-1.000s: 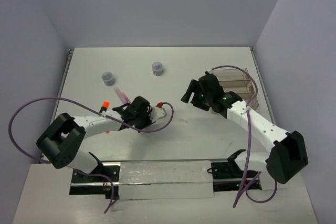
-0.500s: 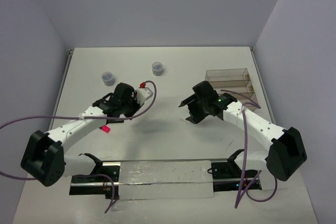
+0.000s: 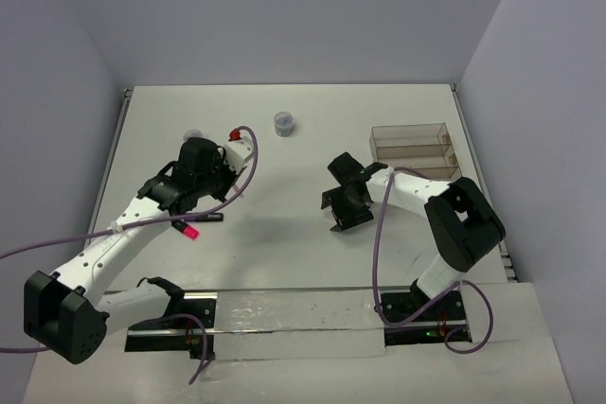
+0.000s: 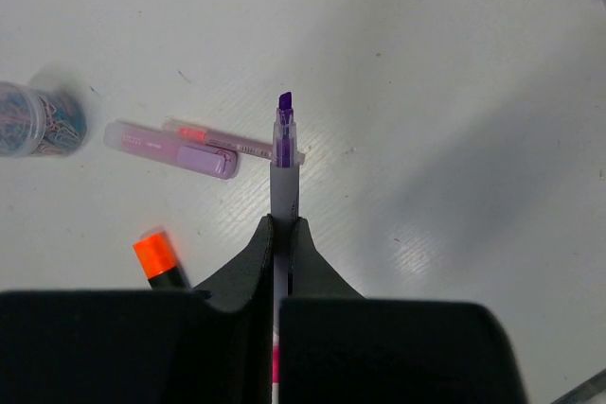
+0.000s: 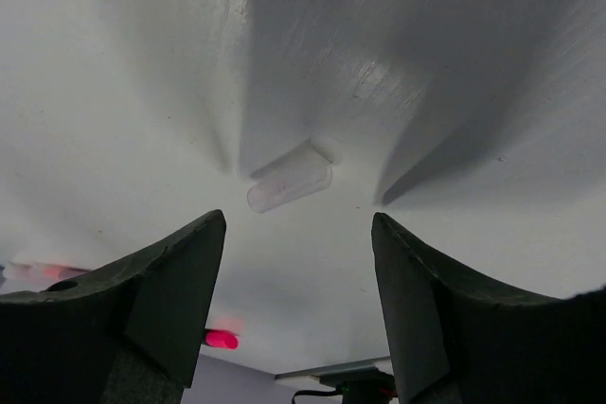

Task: Sort the stationery into containers
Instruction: Pick up the pen cap from the center of the board, then close the pen cap on the pen.

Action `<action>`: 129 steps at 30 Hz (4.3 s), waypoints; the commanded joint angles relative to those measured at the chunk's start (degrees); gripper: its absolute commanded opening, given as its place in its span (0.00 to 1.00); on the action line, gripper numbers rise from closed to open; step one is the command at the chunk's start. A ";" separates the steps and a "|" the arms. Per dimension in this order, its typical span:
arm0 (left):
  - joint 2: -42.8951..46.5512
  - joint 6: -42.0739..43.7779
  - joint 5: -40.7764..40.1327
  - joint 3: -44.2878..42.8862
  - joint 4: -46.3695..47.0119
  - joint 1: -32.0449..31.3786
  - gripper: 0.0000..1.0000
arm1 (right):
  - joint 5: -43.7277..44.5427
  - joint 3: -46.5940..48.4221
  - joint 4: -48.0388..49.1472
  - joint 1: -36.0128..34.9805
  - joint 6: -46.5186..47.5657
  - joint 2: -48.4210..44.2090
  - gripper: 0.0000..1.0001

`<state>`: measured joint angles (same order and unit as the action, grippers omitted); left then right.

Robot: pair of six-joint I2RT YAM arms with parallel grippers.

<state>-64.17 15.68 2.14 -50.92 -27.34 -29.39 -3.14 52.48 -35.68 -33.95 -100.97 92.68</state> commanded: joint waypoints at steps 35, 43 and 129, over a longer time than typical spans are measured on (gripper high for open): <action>4.38 -0.28 4.72 1.08 -1.50 0.38 0.00 | 6.14 -2.22 0.31 3.63 -2.16 2.84 0.42; 4.36 0.32 4.36 1.96 -1.00 0.34 0.00 | 8.32 1.79 -2.47 2.97 0.95 3.78 0.54; 17.38 -10.10 27.92 -12.85 -0.24 2.67 0.00 | -20.81 8.96 76.11 -12.63 70.82 -19.77 0.00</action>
<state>-47.64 6.48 27.90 -63.80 -32.07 -26.80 -23.24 58.07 36.24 -45.59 -29.09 72.25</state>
